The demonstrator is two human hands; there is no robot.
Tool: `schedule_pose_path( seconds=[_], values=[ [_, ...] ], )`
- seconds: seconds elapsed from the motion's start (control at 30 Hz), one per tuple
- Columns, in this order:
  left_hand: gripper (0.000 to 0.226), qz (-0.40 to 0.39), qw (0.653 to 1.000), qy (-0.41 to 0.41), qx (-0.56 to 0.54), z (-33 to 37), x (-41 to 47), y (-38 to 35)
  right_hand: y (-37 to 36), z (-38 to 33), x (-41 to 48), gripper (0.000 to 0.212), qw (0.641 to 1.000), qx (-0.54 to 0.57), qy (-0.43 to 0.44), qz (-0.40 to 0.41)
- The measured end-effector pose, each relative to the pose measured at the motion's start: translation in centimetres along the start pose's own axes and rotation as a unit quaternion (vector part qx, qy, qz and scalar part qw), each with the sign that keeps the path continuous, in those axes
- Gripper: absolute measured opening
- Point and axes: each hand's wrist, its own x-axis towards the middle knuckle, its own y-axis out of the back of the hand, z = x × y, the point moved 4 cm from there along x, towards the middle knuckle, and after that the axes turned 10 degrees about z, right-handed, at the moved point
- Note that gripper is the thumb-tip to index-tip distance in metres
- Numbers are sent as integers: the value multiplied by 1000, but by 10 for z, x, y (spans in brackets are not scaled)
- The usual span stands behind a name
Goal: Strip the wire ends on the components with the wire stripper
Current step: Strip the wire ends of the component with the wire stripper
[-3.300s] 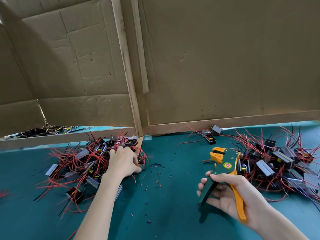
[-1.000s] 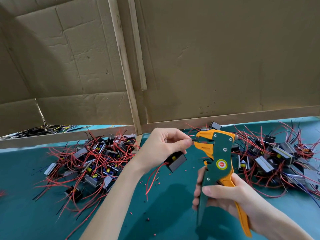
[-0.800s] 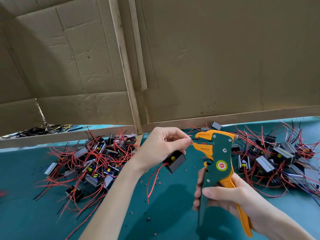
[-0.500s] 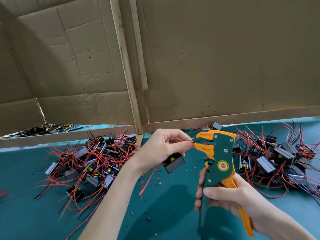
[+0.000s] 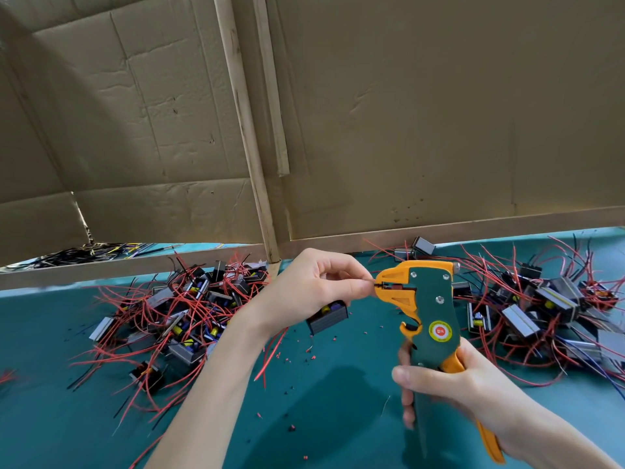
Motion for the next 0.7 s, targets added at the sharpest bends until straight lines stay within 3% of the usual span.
schedule_pose_path(
  seconds=[0.3, 0.5, 0.7],
  values=[
    [10, 15, 999, 31, 34, -9, 0, -1, -8, 12, 4, 41, 995, 9, 12, 96],
    [19, 68, 997, 2, 23, -11, 3, 9, -3, 9, 12, 47, 993, 117, 3, -14],
    [17, 123, 988, -13, -92, -10, 4, 20, 11, 4, 17, 50, 986, 164, 17, 12]
  ],
)
